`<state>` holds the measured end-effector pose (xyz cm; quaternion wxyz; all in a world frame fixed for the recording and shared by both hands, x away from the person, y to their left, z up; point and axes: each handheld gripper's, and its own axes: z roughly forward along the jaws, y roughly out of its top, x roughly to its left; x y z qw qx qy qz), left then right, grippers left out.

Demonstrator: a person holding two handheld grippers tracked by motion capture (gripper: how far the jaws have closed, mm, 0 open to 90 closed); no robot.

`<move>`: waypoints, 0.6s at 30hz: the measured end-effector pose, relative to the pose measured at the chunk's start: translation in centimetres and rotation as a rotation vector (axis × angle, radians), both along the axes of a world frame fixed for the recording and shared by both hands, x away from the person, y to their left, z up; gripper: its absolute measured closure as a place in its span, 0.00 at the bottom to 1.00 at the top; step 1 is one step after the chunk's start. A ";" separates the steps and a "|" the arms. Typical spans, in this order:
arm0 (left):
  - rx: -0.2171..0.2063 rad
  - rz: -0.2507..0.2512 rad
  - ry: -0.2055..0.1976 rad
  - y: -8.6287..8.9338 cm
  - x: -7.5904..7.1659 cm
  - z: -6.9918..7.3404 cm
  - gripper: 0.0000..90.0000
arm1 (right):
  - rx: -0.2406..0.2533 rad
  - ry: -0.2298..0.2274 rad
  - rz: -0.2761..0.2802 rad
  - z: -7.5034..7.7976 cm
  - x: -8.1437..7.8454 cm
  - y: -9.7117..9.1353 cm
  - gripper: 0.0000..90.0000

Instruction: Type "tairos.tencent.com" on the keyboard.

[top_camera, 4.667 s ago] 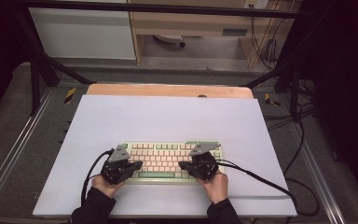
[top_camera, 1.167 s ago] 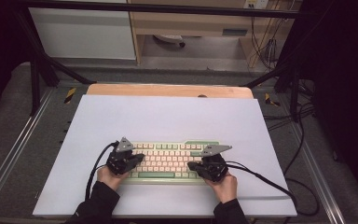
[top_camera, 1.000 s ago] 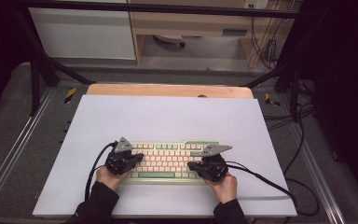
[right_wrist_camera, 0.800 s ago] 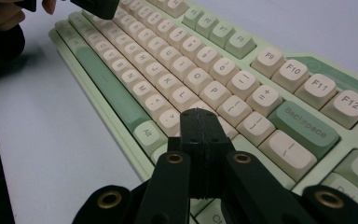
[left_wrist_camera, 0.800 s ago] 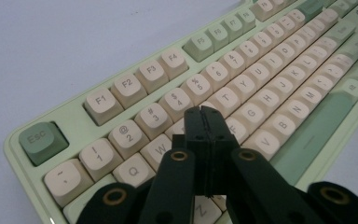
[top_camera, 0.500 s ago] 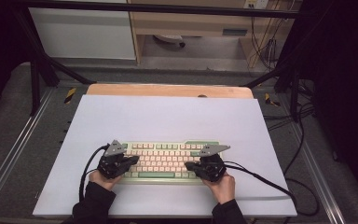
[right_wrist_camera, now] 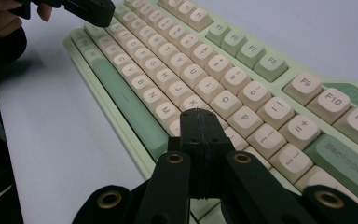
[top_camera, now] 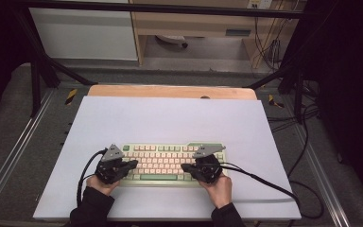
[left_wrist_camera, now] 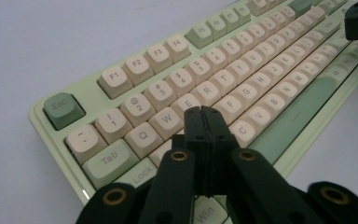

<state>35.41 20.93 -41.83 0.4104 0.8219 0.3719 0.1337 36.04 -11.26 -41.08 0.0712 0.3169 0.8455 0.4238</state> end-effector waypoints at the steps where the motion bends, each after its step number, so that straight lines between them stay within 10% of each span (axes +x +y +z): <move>1: 0.001 0.001 -0.001 0.1 0.0 0.0 0.99 | -0.003 -0.001 0.004 0.0 0.0 0.2 1.00; 18: 0.004 0.007 0.007 0.8 -0.4 -0.3 0.99 | -0.008 0.001 0.043 -0.7 0.4 4.1 1.00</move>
